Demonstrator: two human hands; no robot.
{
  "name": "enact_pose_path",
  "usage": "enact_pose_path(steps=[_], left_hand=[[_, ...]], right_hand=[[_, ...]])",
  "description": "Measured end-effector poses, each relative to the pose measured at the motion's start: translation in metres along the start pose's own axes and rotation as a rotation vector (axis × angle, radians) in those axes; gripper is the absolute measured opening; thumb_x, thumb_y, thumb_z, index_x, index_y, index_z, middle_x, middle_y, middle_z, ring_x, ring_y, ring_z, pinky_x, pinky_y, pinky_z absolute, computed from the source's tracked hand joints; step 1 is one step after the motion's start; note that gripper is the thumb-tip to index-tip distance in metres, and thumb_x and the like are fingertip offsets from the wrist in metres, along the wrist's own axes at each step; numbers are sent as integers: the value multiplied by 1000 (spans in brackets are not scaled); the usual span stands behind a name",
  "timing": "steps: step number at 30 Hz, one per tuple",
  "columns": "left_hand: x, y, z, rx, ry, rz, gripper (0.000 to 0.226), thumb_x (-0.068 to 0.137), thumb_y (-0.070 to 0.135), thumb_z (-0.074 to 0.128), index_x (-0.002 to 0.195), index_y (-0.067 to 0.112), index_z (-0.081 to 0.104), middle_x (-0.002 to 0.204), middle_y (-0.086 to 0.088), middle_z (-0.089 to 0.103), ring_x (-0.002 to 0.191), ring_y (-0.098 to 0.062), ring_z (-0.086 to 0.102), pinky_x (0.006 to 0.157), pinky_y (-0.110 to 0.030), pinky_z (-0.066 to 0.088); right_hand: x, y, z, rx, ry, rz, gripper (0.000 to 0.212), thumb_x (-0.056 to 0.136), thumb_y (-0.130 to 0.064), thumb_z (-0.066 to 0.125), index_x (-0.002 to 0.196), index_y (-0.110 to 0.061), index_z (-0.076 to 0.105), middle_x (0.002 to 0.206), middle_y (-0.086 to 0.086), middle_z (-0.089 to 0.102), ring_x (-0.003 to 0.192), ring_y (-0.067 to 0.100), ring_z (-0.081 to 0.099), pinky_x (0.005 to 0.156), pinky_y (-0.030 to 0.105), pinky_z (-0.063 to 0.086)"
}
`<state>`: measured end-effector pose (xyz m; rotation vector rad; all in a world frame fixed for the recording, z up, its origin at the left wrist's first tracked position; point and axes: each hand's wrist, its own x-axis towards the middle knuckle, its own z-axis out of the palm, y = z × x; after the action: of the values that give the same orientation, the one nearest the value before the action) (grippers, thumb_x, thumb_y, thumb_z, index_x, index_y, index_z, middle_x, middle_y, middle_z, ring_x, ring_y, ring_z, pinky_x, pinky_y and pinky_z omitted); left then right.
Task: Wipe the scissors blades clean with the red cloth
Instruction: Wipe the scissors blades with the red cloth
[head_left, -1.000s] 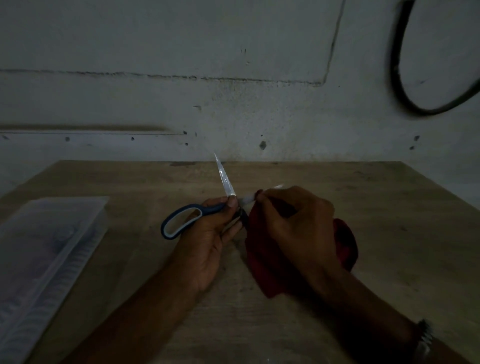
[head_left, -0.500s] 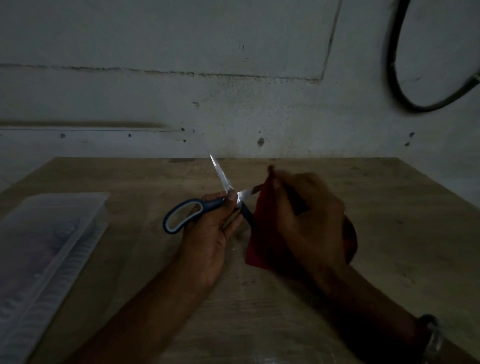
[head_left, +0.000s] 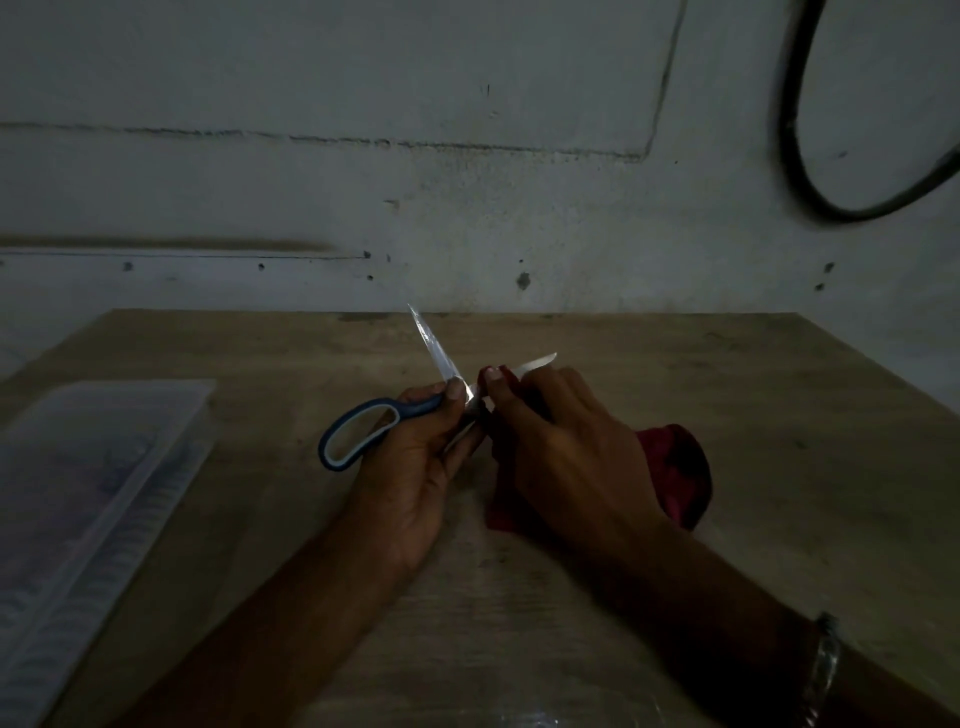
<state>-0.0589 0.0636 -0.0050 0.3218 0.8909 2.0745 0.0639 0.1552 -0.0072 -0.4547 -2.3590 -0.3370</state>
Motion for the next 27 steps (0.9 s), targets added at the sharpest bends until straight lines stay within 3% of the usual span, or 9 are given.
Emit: enact_pose_path(steps=[2, 5, 7, 11, 14, 17, 20, 24, 27], left_hand=[[1, 0, -1, -13, 18, -5, 12, 92, 6, 65, 103, 9, 70, 111, -11, 77, 108, -22, 74, 80, -30, 63], [3, 0, -1, -2, 60, -10, 11, 92, 7, 65, 102, 10, 68, 105, -7, 78, 98, -17, 76, 71, -26, 63], [3, 1, -1, 3, 93, 0, 13, 89, 8, 67, 101, 11, 67, 101, -4, 76, 94, -14, 75, 69, -25, 62], [5, -1, 0, 51, 129, 54, 22, 76, 11, 75, 97, 13, 67, 99, -3, 76, 100, -16, 73, 70, -25, 62], [4, -2, 0, 64, 112, 80, 13, 85, 5, 72, 94, 13, 68, 94, -2, 79, 97, -17, 76, 74, -28, 62], [4, -4, 0, 81, 78, 70, 28, 85, 11, 72, 113, 7, 68, 107, -8, 79, 102, -20, 76, 78, -31, 64], [5, -5, 0, 71, 95, 52, 40, 86, 15, 71, 124, 5, 65, 116, -11, 77, 107, -21, 75, 82, -32, 63], [4, -2, -2, 37, 72, 19, 24, 95, 11, 64, 118, 6, 68, 113, -10, 78, 107, -20, 75, 79, -29, 63], [3, 1, -2, 41, 58, 5, 22, 96, 11, 62, 116, 8, 68, 108, -6, 80, 100, -16, 77, 76, -28, 63]], right_hand=[[0, 5, 2, -4, -21, 16, 73, 76, -25, 86, 143, -7, 62, 116, 15, 68, 97, 30, 66, 57, 32, 53], [2, 12, 4, 5, -134, 67, 78, 83, -32, 83, 152, -14, 52, 126, 13, 63, 109, 29, 61, 68, 38, 60], [4, 19, 5, 19, -136, 120, 73, 88, -36, 78, 153, -17, 50, 124, 9, 62, 108, 25, 59, 70, 35, 58], [5, 30, 0, 92, -56, 227, 57, 91, -13, 76, 146, -14, 60, 111, 9, 65, 95, 26, 64, 67, 35, 55], [-1, 16, -4, 135, 38, 130, 50, 87, -13, 73, 137, -11, 68, 108, 8, 69, 89, 24, 66, 66, 29, 52], [1, 4, -1, 202, 22, 42, 49, 86, -22, 65, 133, -10, 70, 107, 9, 73, 90, 25, 69, 68, 29, 53], [2, 3, 5, 168, -69, 31, 56, 87, -23, 72, 141, -12, 65, 112, 9, 71, 96, 25, 67, 70, 27, 49], [-2, 6, 7, 50, -152, -28, 65, 89, -33, 57, 151, -14, 54, 123, 11, 65, 106, 27, 62, 65, 37, 60], [-3, 8, 6, 6, -193, -15, 70, 90, -35, 53, 157, -19, 45, 125, 12, 62, 105, 28, 60, 61, 41, 59]])
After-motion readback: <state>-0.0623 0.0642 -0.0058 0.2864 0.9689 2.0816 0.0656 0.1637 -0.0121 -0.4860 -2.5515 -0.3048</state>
